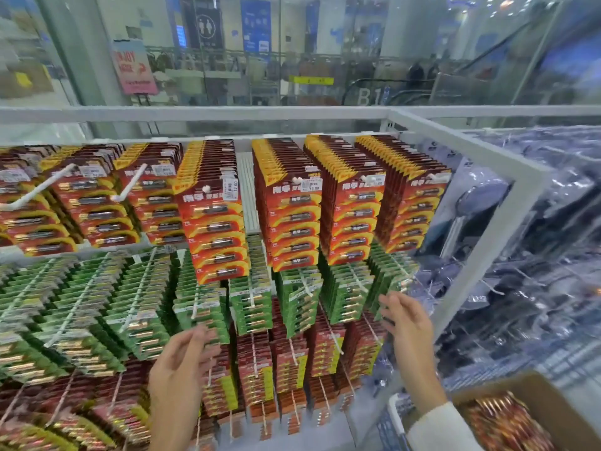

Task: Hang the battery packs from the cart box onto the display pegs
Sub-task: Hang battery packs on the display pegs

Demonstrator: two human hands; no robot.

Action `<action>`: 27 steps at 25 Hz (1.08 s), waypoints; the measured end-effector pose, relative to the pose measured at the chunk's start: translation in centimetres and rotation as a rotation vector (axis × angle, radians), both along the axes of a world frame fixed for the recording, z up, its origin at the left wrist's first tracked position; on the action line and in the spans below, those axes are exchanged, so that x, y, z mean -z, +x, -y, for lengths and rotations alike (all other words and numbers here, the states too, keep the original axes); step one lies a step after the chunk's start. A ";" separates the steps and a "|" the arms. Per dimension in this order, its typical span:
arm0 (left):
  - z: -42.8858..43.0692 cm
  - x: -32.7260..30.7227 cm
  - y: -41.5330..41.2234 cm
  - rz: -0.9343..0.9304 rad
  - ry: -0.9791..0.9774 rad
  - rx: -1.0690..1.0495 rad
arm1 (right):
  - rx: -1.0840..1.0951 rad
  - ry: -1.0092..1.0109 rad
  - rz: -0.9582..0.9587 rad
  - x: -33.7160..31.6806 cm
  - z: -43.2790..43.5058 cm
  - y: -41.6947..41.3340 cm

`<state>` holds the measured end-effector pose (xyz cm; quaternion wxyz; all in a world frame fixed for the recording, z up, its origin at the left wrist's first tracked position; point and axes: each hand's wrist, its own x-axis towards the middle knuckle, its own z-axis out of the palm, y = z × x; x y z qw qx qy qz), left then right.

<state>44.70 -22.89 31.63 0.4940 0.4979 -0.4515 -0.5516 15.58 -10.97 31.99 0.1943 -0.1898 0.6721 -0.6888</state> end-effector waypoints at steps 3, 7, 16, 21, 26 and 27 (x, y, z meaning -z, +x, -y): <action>-2.9 3.5 -1.0 0.054 0.088 0.121 | 0.094 0.055 0.085 4.0 -4.5 1.0; -6.6 7.7 -3.5 0.093 0.181 0.283 | 0.168 0.137 0.181 8.3 -11.5 2.1; -16.4 12.7 -17.1 0.250 0.302 0.651 | 0.417 0.276 0.397 12.8 -26.8 -2.5; -23.9 16.1 -27.5 0.352 0.406 0.762 | 0.454 0.343 0.547 17.0 -34.6 -8.6; -28.5 17.3 -35.9 0.489 0.439 0.871 | 0.489 0.356 0.695 19.1 -39.1 -14.2; -29.2 17.3 -37.6 0.510 0.416 0.893 | 0.497 0.350 0.715 19.3 -39.7 -15.1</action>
